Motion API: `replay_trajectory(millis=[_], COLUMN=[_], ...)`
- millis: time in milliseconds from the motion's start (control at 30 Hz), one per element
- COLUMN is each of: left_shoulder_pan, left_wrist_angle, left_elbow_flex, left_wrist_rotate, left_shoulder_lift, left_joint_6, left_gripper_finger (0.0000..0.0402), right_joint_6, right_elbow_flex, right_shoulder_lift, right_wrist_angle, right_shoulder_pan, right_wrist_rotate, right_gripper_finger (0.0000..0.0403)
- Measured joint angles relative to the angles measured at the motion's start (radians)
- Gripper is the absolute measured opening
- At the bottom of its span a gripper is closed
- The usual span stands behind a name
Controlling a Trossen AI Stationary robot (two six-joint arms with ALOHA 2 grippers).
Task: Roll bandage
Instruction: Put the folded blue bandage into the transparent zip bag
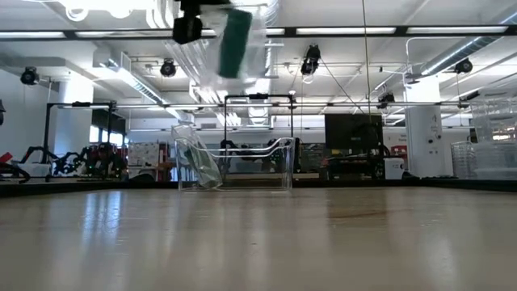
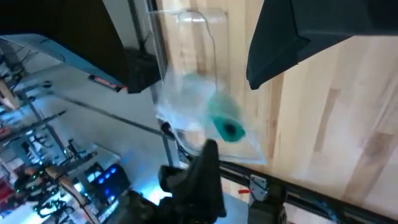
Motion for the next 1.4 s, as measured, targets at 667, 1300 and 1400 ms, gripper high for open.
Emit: replay_trajectory(millis=[667,1300,1400], left_shoulder_pan=[0.121,0.12,0.115], left_wrist_angle=[-0.2,-0.591,-0.503], left_elbow_flex=[0.425,0.646,0.634], left_wrist_rotate=[0.035,-0.49,-0.452], left_shoulder_lift=[0.281,0.464,0.397], left_joint_6=[0.029,0.194,0.175], left_gripper_finger=[0.0,0.0,0.0], right_joint_6=[0.208,0.298,0.286], right_elbow_flex=[-0.137,-0.151,-0.151], right_shoulder_lift=[-0.031,-0.061,-0.061], right_wrist_angle=[-0.188,-0.267,-0.264], right_shoulder_pan=[0.005,0.02,0.021], right_wrist_rotate=[0.001,0.003,0.004], right_gripper_finger=[0.0258,0.0229,0.0225])
